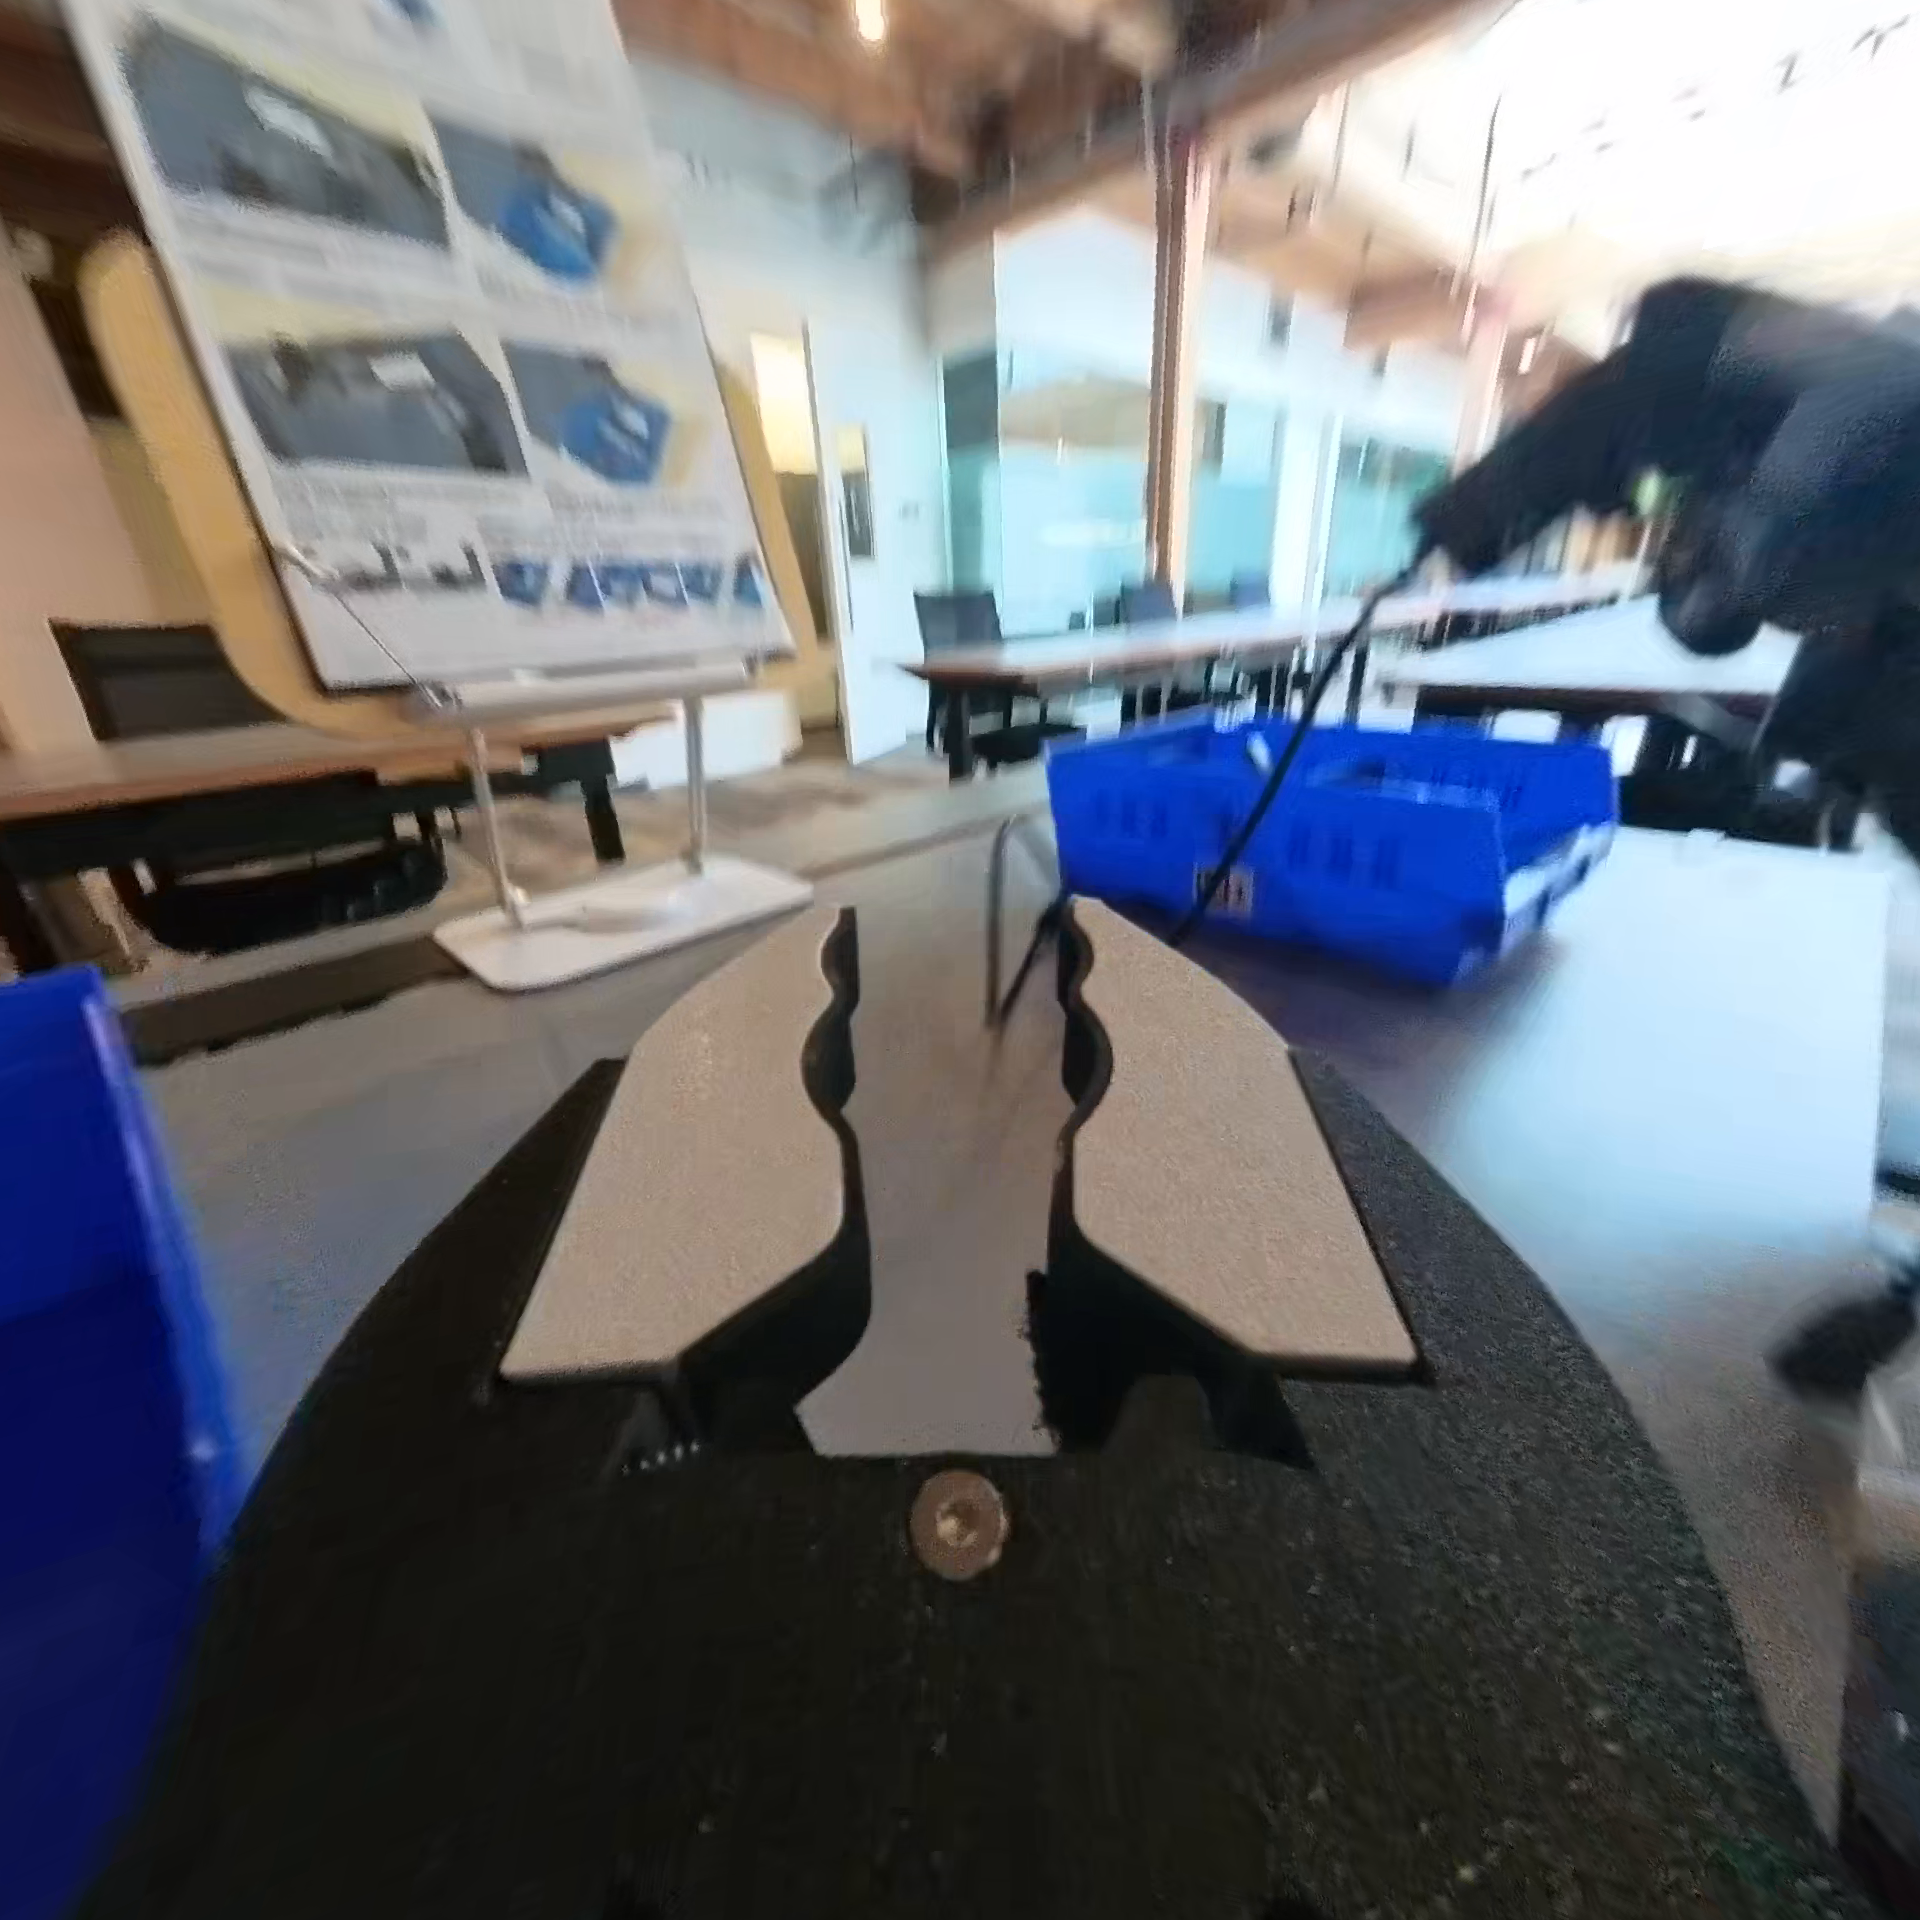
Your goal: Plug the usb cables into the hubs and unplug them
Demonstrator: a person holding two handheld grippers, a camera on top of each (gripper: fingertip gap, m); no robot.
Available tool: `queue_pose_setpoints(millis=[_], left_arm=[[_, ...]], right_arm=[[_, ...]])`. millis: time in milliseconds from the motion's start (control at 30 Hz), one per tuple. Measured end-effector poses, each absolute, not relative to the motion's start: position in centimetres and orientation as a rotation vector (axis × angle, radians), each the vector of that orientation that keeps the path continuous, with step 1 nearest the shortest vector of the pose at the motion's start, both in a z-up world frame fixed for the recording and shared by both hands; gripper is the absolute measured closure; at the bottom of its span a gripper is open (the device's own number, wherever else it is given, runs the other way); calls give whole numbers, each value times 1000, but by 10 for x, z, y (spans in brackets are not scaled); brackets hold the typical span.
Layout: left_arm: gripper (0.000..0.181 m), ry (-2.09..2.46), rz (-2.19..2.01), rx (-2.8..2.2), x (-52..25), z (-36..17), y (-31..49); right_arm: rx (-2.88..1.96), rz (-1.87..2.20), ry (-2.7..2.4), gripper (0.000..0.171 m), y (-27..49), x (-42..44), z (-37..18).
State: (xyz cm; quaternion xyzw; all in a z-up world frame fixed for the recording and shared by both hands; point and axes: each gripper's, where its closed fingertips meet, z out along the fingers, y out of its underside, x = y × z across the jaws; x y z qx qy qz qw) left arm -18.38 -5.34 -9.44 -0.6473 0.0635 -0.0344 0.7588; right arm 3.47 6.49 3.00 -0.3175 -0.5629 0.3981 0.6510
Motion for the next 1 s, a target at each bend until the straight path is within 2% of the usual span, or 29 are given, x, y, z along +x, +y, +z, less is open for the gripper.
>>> queue_pose_setpoints(millis=[200, 400, 500, 667, 800, 1000], left_arm=[[150, 369, 103, -1835, -153, -170, -23], [155, 455, 49, -1894, -128, -192, -14], [131, 438, -44, -1682, -119, -158, -18], [96, 392, -192, -1410, -138, -69, -66], [99, 538, -337, -1285, -125, -20, -102], [107, 904, -739, -1144, -104, -1, -140]], right_arm=[[-721, 809, -1243, 129, 73, 10, 101], [-729, 835, -1252, 129, 59, -50, 149], [-720, 889, -1296, 129, 42, -73, 147], [-734, 1013, -1410, 129, 23, -78, 84], [-680, 1229, -1472, 129, 5, -71, 48], [-523, 1412, -1534, 129, -10, -55, 31]])
